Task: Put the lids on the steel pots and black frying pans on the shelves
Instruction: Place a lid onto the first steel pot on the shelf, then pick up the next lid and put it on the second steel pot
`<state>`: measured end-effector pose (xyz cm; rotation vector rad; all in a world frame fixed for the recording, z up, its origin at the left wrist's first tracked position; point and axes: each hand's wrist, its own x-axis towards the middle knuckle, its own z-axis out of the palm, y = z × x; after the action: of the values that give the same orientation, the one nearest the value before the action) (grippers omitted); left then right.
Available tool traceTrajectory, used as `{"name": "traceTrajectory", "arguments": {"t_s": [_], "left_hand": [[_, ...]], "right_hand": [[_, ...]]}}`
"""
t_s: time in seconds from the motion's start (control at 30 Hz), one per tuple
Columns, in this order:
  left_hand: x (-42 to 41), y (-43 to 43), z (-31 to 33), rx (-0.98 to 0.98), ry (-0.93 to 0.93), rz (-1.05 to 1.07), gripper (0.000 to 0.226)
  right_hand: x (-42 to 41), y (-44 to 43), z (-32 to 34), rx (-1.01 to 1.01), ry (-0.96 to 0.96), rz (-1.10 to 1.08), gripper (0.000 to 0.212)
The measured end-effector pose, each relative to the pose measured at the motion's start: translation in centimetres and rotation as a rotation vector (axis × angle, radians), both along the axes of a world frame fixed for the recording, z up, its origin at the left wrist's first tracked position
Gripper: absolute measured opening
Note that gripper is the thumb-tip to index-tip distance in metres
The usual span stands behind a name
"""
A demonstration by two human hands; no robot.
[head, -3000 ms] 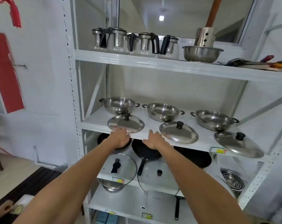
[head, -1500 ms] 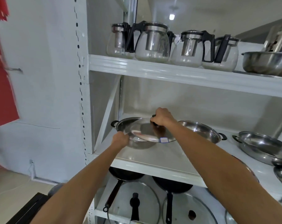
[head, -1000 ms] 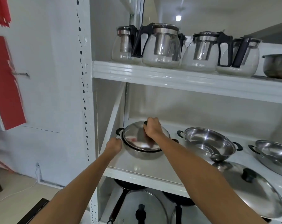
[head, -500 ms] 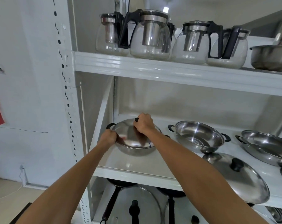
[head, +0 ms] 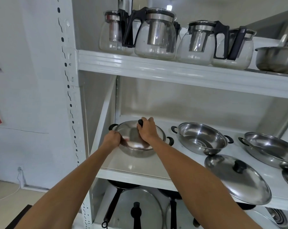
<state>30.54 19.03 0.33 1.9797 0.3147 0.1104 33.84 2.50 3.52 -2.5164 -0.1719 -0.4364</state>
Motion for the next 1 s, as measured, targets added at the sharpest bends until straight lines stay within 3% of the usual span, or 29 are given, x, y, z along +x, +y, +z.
{"name": "traceTrajectory", "arguments": {"t_s": [0.3,0.4,0.47,0.6,0.7,0.77,0.87,1.0], "left_hand": [[-2.2,-2.9,2.9,0.465,-0.027,-0.059,0.039],[-2.7,-5.8,4.0,0.561,-0.075,-0.009,0.045],[-3.5,-8.8,4.9,0.598,-0.203,0.023,0.045],[-5.3,-16.0,6.0,0.691,-0.398,-0.180,0.037],[-5.9,-22.5,5.5,0.703,-0.359,-0.326,0.040],[-6.3,-26.5,4.8,0.724,-0.285,-0.448,0.042],[-6.1,-31.1,3.0,0.704,-0.262,-0.585,0.046],[-6.6,-34.9,1.6,0.744,-0.251,-0.663,0.046]], "right_hand": [[-2.9,-3.5,1.8,-0.106,0.127,0.076,0.063],[-4.2,-8.0,2.1,-0.200,0.146,0.017,0.057],[-5.3,-12.1,2.6,-0.239,0.120,-0.043,0.045],[-8.4,-20.8,3.6,-0.252,0.111,-0.127,0.024],[-10.8,-26.6,3.3,-0.270,0.126,-0.197,0.004],[-12.3,-29.9,2.6,-0.284,0.175,-0.280,0.011],[-14.0,-33.6,1.3,-0.420,0.310,-0.368,0.039],[-15.1,-35.9,0.1,-0.477,0.394,-0.336,0.027]]}}
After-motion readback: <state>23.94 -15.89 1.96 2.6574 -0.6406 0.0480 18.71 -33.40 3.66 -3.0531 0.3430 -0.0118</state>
